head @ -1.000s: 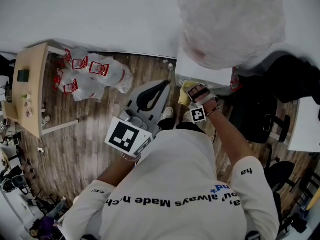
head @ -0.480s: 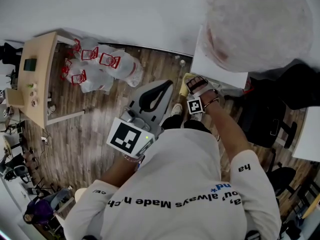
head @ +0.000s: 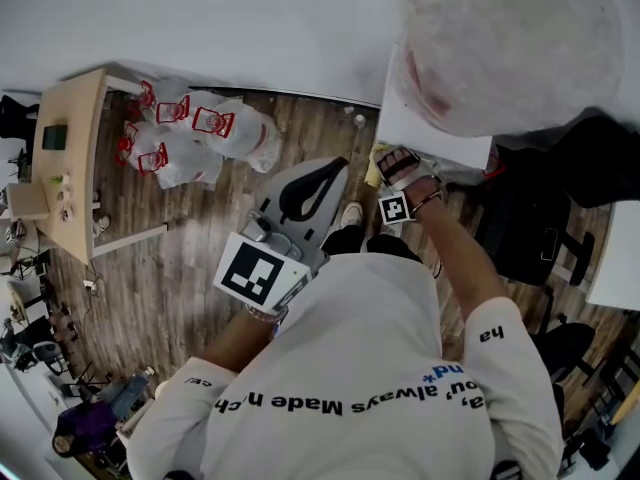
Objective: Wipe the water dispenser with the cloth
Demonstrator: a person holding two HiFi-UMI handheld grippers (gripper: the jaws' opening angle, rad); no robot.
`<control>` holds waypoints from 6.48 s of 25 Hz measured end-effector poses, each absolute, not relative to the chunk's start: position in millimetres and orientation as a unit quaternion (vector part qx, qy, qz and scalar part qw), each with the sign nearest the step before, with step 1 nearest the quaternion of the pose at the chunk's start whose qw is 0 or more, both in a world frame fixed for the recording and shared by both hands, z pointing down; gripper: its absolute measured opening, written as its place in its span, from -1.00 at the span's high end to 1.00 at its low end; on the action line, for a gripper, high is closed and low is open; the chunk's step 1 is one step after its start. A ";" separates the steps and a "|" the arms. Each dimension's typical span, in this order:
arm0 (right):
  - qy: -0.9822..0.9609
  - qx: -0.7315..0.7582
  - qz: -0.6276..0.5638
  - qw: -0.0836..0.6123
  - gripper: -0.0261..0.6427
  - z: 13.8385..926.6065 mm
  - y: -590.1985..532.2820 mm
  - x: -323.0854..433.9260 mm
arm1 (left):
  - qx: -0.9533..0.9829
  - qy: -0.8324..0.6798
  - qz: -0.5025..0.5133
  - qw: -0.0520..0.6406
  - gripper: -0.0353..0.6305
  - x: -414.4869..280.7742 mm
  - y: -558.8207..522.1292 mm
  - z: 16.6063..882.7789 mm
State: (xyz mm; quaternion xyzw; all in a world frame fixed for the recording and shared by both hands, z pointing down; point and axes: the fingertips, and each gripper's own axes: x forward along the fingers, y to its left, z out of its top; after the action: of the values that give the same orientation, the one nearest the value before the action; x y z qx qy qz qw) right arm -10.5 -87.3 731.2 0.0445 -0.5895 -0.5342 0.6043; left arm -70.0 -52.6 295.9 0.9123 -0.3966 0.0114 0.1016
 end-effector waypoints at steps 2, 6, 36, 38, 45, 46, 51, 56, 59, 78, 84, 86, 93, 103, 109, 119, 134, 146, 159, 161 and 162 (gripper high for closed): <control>-0.592 0.048 -0.534 0.602 0.74 729.9 -85.8 -5.9 | 0.914 -0.393 0.010 0.100 0.83 -65.7 -53.2 295.1; -0.586 0.049 -0.537 0.606 0.74 728.2 -83.3 7.6 | 0.917 -0.386 0.009 0.099 0.83 -59.2 -53.9 294.0; -0.564 0.076 -0.490 0.661 0.74 733.9 -56.8 149.9 | 0.937 -0.337 0.017 0.093 0.83 1.4 -48.8 292.8; -0.556 0.077 -0.489 0.668 0.74 733.1 -56.4 161.4 | 0.938 -0.335 0.018 0.093 0.83 5.5 -48.3 293.3; -0.582 0.099 -0.454 0.667 0.74 738.8 -47.3 187.9 | 0.940 -0.327 0.020 0.095 0.84 16.7 -46.0 293.7; -0.603 0.109 -0.440 0.656 0.74 740.7 -44.4 186.2 | 0.940 -0.326 0.020 0.095 0.83 18.0 -46.1 294.0; -0.701 0.166 -0.367 0.589 0.74 745.6 -33.3 173.2 | 0.942 -0.322 0.021 0.096 0.83 24.8 -44.8 294.8; -0.654 0.209 -0.374 0.624 0.74 730.4 -47.6 199.1 | 0.941 -0.322 0.021 0.097 0.83 27.9 -43.1 296.3; -0.645 0.260 -0.285 0.660 0.74 730.3 -48.4 229.0 | 0.940 -0.326 0.022 0.099 0.84 26.6 -43.6 298.1; -0.676 0.562 0.224 0.421 0.73 747.7 -64.6 274.8 | 0.929 -0.346 0.034 0.129 0.83 15.3 -41.6 330.4; -0.669 0.567 0.252 0.409 0.73 762.6 -63.8 274.8 | 0.925 -0.353 0.041 0.138 0.83 13.0 -43.1 351.7; -0.666 0.568 0.259 0.407 0.73 770.0 -63.8 275.4 | 0.923 -0.356 0.037 0.139 0.83 11.9 -45.8 357.3; -0.660 0.566 0.289 0.402 0.73 799.8 -61.7 274.2 | 0.918 -0.366 0.040 0.147 0.83 4.3 -48.4 382.1; -0.644 0.572 0.304 0.407 0.73 849.3 -66.4 272.6 | 0.910 -0.378 0.045 0.165 0.83 -18.9 -56.0 424.3; -0.640 0.575 0.320 0.397 0.73 880.9 -65.6 276.0 | 0.907 -0.382 0.048 0.170 0.83 -24.1 -58.0 448.4; -0.632 0.574 0.334 0.400 0.72 935.2 -68.6 275.1 | 0.906 -0.383 0.050 0.172 0.83 -39.6 -64.4 497.7; -0.611 0.590 0.352 0.393 0.72 993.6 -71.1 274.8 | 0.903 -0.387 0.064 0.176 0.83 -57.7 -66.9 568.6; -0.608 0.660 0.296 0.327 0.72 911.4 -28.3 260.5 | 0.903 -0.382 0.063 0.185 0.83 -52.7 -74.3 580.5; -0.755 0.597 0.176 0.205 0.73 717.0 -44.4 42.4 | 0.898 -0.389 0.060 0.196 0.83 -54.6 -81.4 589.4; -0.762 0.595 0.168 0.191 0.73 703.0 -58.6 23.0 | 0.897 -0.392 0.060 0.196 0.83 -58.4 -82.5 590.5; -0.760 0.597 0.168 0.192 0.73 700.7 -65.2 17.3 | 0.897 -0.393 0.059 0.196 0.83 -60.5 -83.1 591.0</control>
State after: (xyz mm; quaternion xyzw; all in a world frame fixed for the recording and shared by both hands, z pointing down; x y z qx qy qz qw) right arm 17.3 -65.2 700.7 0.5973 -0.7603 0.1683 0.1918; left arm -60.5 -83.1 591.0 0.8965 -0.3930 0.0594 0.1957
